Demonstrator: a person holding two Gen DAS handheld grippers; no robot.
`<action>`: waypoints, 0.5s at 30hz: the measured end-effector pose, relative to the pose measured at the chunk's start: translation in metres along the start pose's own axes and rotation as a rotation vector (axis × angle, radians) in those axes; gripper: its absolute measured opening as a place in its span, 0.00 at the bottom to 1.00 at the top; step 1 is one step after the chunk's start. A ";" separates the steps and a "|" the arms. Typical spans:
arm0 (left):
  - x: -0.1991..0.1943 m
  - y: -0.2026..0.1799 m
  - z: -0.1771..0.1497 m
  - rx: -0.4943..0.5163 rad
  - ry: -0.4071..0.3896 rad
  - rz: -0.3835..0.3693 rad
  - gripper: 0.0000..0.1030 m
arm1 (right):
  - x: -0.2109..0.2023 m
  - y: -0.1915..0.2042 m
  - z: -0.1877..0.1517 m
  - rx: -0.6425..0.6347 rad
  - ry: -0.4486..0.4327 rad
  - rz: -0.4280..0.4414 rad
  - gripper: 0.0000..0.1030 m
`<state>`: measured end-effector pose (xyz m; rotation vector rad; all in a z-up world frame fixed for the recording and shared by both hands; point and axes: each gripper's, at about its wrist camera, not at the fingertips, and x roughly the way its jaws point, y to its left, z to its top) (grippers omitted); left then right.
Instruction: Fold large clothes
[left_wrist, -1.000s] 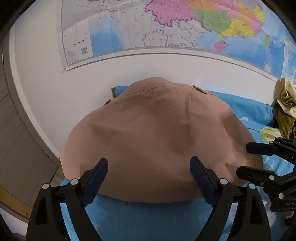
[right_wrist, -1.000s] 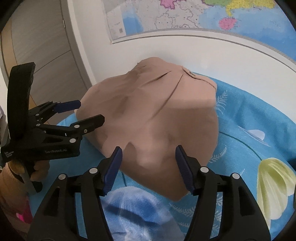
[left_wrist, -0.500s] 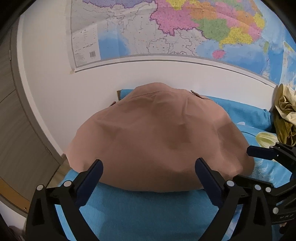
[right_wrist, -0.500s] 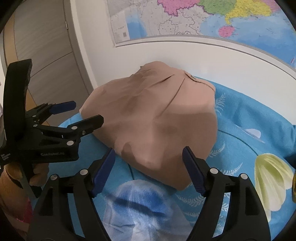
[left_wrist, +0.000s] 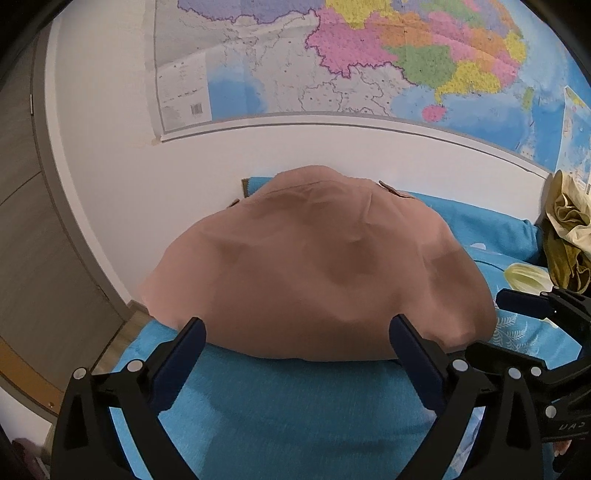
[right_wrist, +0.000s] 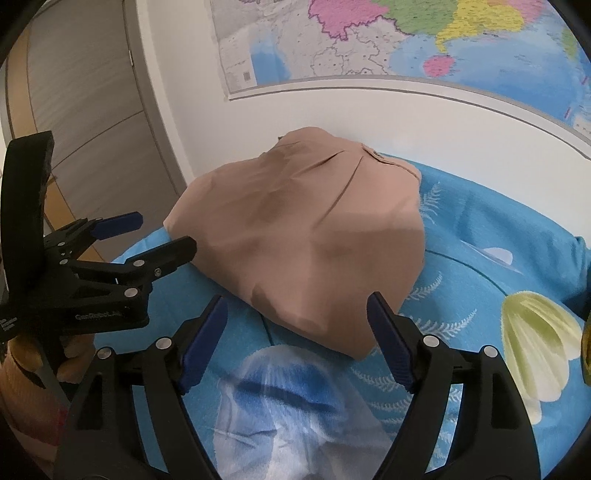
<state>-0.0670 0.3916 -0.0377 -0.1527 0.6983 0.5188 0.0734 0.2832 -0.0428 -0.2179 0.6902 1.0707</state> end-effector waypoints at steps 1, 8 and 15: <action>-0.002 0.000 -0.001 -0.002 0.001 0.001 0.93 | -0.001 0.000 0.000 0.001 -0.001 0.000 0.76; -0.007 -0.003 -0.004 -0.014 0.004 0.007 0.93 | -0.006 0.002 -0.004 -0.003 -0.008 -0.014 0.78; -0.014 -0.007 -0.013 -0.041 0.016 0.024 0.93 | -0.014 0.005 -0.010 0.009 -0.024 -0.012 0.82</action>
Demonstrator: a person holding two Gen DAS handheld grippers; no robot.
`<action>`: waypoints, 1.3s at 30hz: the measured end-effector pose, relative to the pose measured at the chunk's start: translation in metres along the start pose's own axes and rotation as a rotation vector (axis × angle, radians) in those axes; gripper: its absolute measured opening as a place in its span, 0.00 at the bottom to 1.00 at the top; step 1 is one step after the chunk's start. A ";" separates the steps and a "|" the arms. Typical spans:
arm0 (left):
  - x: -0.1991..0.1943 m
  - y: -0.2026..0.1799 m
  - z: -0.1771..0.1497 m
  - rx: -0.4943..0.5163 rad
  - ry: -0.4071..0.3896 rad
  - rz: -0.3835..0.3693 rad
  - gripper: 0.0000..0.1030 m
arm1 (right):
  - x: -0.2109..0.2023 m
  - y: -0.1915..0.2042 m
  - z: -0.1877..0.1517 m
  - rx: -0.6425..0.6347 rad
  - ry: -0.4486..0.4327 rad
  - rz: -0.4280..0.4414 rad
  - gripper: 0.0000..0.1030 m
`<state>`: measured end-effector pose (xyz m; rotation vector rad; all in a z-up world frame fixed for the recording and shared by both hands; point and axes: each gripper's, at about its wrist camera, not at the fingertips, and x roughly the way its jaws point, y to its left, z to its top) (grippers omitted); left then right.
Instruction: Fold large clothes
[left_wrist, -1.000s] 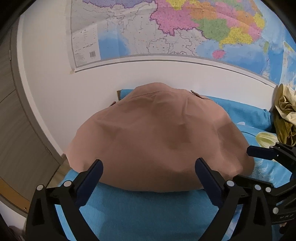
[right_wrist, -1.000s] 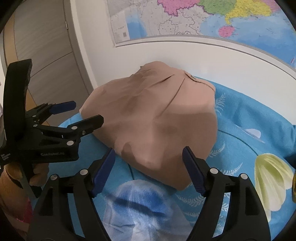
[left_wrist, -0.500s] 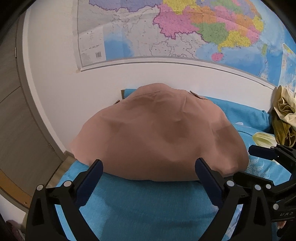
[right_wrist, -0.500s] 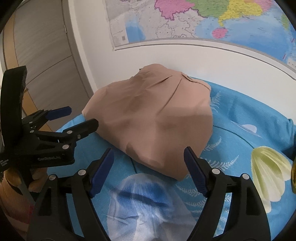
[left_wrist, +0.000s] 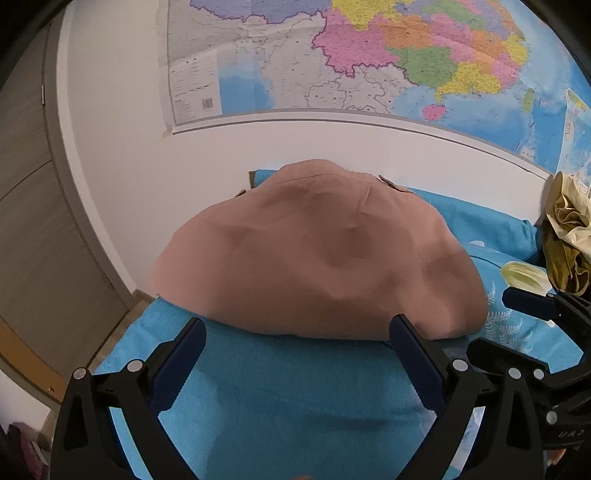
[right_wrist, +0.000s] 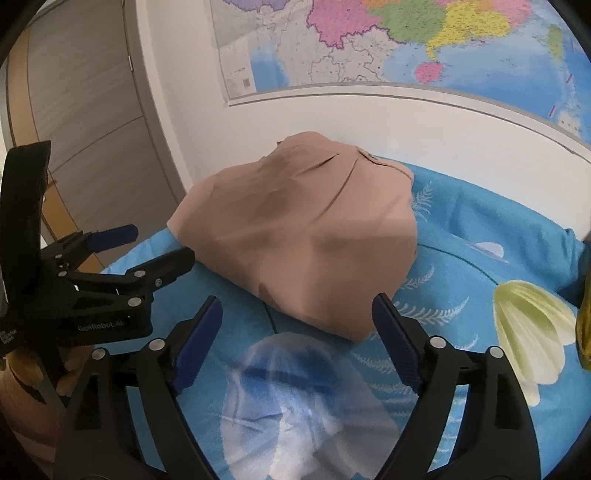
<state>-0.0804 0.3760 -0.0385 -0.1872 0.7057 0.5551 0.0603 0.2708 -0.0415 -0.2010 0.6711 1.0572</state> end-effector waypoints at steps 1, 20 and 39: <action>-0.002 0.000 -0.001 -0.006 0.003 0.000 0.93 | -0.001 0.002 -0.001 -0.002 -0.002 -0.005 0.82; -0.039 -0.004 -0.017 -0.035 -0.016 0.014 0.93 | -0.039 0.021 -0.028 0.005 -0.057 -0.036 0.94; -0.058 -0.013 -0.027 -0.023 -0.024 0.015 0.93 | -0.060 0.029 -0.045 0.014 -0.068 -0.047 0.94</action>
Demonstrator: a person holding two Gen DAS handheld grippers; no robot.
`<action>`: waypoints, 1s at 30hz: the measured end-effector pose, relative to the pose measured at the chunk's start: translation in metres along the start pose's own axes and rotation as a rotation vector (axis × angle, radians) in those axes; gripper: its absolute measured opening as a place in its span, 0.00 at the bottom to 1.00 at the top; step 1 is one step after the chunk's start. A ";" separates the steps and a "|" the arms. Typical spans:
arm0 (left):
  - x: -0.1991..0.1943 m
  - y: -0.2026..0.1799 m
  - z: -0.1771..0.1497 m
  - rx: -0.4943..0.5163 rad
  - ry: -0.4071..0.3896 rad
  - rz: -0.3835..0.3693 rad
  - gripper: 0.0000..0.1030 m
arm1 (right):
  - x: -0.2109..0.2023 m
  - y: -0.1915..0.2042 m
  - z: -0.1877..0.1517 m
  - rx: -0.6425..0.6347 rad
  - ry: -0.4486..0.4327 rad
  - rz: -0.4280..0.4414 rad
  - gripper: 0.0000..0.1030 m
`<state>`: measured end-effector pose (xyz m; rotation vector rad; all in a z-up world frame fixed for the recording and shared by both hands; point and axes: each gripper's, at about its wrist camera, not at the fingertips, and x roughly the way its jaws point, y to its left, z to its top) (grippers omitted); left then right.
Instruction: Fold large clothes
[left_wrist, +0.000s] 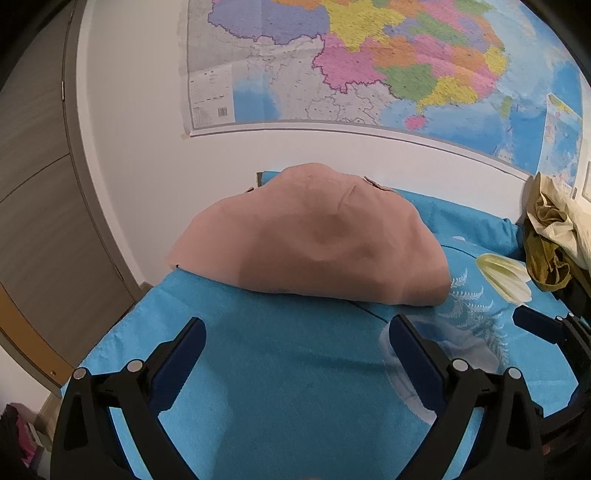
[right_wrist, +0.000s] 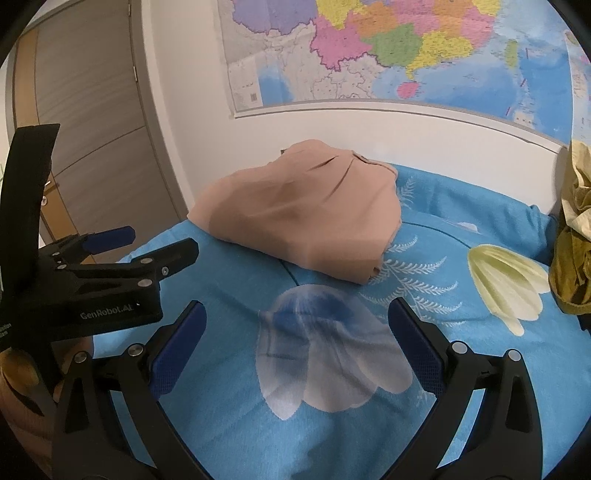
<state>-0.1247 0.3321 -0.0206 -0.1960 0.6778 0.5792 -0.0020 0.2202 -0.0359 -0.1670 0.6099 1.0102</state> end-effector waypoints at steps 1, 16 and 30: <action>-0.001 -0.001 0.000 0.002 0.000 0.000 0.93 | -0.001 0.000 0.000 0.001 -0.001 0.000 0.94; -0.004 -0.006 -0.003 0.002 -0.003 -0.010 0.93 | -0.007 -0.003 -0.007 0.021 -0.004 -0.004 0.94; 0.000 -0.009 -0.006 0.006 0.011 -0.016 0.93 | -0.008 -0.005 -0.009 0.035 0.008 -0.007 0.94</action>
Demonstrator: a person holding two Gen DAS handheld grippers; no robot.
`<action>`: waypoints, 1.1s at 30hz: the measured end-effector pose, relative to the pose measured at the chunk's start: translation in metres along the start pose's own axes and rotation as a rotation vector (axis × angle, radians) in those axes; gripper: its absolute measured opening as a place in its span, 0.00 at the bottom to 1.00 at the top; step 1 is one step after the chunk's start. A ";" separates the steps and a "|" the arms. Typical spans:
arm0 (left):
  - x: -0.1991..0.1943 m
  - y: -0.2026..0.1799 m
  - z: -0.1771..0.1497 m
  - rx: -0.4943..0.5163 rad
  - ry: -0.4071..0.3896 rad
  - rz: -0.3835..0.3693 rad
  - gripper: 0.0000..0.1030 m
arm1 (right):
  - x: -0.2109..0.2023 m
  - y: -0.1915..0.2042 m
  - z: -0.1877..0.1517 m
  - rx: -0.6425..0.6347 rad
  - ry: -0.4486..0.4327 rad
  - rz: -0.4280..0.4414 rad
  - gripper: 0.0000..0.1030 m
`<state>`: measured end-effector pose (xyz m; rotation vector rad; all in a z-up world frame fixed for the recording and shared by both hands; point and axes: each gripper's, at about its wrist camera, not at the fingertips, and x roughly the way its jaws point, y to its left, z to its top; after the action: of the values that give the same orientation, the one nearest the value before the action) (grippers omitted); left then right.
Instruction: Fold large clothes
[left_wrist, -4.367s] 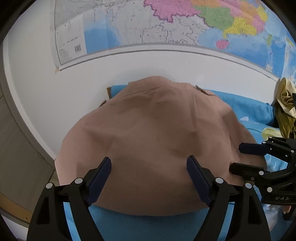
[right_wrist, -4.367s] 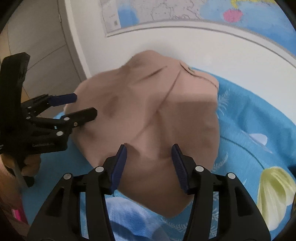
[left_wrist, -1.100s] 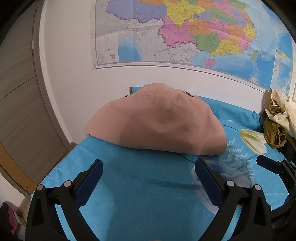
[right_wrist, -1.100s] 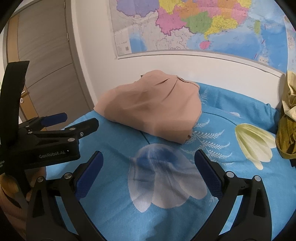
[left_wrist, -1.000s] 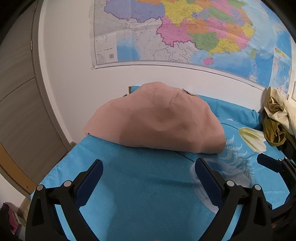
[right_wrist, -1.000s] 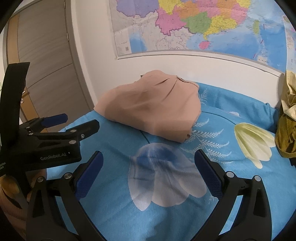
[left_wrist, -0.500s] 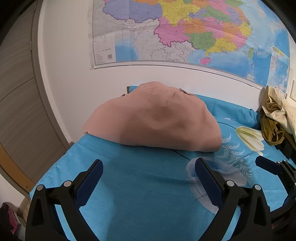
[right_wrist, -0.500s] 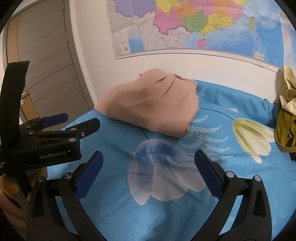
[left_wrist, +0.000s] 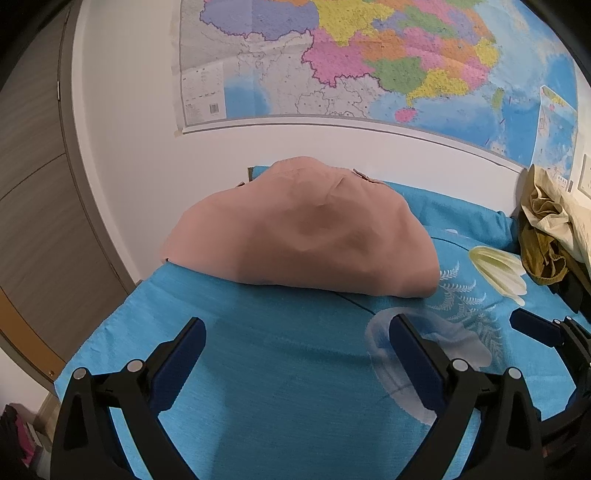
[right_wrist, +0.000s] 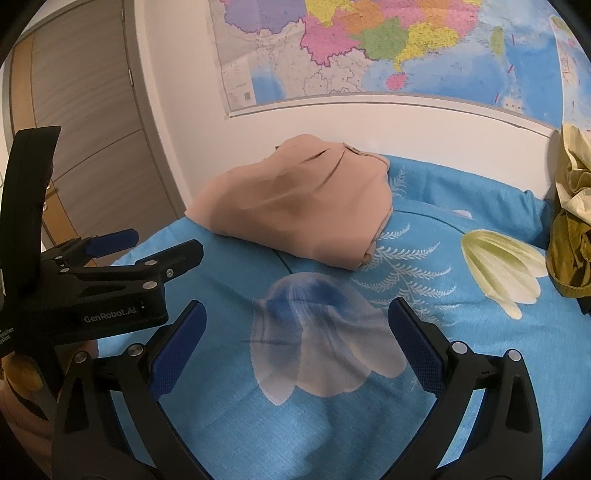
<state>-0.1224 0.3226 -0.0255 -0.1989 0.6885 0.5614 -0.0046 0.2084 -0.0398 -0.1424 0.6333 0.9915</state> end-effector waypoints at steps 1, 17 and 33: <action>0.000 0.000 0.000 0.000 0.002 -0.002 0.93 | 0.000 0.000 0.000 0.001 -0.002 0.000 0.95; 0.003 -0.006 -0.003 0.008 0.007 -0.013 0.93 | 0.000 -0.001 -0.001 0.012 0.005 -0.004 0.94; 0.003 -0.008 -0.005 0.006 0.009 -0.020 0.93 | 0.000 -0.002 -0.001 0.018 0.001 -0.008 0.94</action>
<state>-0.1186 0.3152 -0.0309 -0.2024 0.6964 0.5397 -0.0035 0.2068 -0.0411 -0.1295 0.6425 0.9773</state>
